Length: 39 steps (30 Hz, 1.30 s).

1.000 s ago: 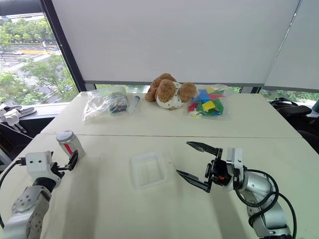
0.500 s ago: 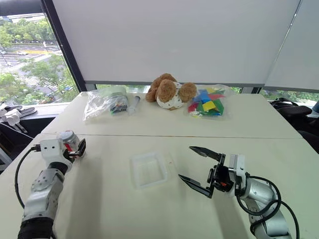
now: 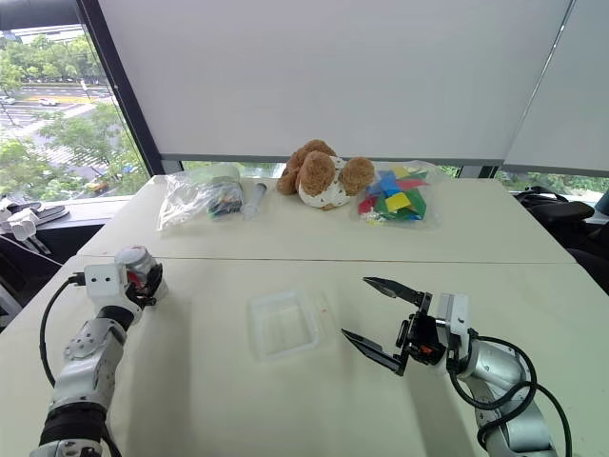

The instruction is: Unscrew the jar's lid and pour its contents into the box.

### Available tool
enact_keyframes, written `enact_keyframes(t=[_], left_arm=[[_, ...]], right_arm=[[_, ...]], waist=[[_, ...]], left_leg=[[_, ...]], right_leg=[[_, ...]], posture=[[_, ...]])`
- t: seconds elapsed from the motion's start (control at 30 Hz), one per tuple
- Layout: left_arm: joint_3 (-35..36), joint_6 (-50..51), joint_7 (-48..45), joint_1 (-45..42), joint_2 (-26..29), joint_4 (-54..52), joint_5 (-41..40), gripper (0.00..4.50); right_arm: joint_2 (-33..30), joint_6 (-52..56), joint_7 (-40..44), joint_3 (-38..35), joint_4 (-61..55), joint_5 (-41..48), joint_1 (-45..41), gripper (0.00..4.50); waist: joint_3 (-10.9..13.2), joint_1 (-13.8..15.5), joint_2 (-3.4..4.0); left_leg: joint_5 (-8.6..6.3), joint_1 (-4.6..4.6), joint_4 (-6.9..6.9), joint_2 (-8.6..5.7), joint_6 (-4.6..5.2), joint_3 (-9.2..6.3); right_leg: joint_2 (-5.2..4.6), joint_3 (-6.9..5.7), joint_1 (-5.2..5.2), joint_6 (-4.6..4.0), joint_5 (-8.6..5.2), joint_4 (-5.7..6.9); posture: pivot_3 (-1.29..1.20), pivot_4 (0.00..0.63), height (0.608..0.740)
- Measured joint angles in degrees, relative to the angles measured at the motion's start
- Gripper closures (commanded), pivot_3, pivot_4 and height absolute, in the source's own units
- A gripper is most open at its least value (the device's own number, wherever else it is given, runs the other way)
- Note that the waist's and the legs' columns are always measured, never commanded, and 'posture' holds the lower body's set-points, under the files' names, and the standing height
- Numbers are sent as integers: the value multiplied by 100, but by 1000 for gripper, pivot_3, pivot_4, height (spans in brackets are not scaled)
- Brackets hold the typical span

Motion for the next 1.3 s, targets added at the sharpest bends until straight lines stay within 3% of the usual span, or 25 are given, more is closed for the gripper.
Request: enact_keyframes(t=[0.13,0.2,0.27,0.4,0.63,1.23,1.3], left_arm=[[-160,1154,-1805,312,966,-1598,-1395,2333],[-495,1702,-2655,413,1634,-2316,-1713,2333],[-942,2041,-3207,384,1838,-2751,-1820,2333],[-1595,2371,-3650,276,1826,-2946,-1802,2333],[-2237,2227,-3794,-172,1335,-2950,-1421,2333],[-2461,2112,-3801,-167,1093,-2963,-1125,2333],[-2461,2113,-3798,-167,1093,-2979,-1124,2333]], right_arm=[[-271,764,-274,12,-451,189,-48,0],[-505,1577,-663,110,-920,327,-370,0],[-555,2506,-1175,278,-1396,642,-940,0],[-442,3746,-1806,597,-1852,1335,-1786,0],[86,4825,-2200,1503,-1532,1156,-3028,0],[496,5180,-1875,1985,-1004,527,-3521,0],[524,5204,-1865,1985,-1004,513,-3521,560]], waist=[[4,-87,6],[6,-134,29],[-1,-157,55],[3,-148,49],[3,-155,49],[4,-196,49],[4,-210,49]], left_leg=[[0,-3,-1,0,-1,0],[0,-1,0,-2,0,2],[1,5,-1,-1,0,7],[1,-2,-10,7,1,-7],[1,-11,-10,-7,3,-1],[1,-13,-7,-2,3,-3],[2,-13,-7,-2,3,-3]], right_leg=[[-7,5,-9,-7,-3,12],[-10,9,-8,-30,-16,12],[-13,16,-7,-32,-17,13],[-7,14,-16,-36,-17,12],[-5,11,-23,-13,-5,7],[5,10,-33,-10,-3,26],[5,10,-34,-10,-3,28]], posture=[[0,150,740],[0,150,740],[0,150,740],[0,150,740],[0,150,740],[0,150,740],[0,150,740]])
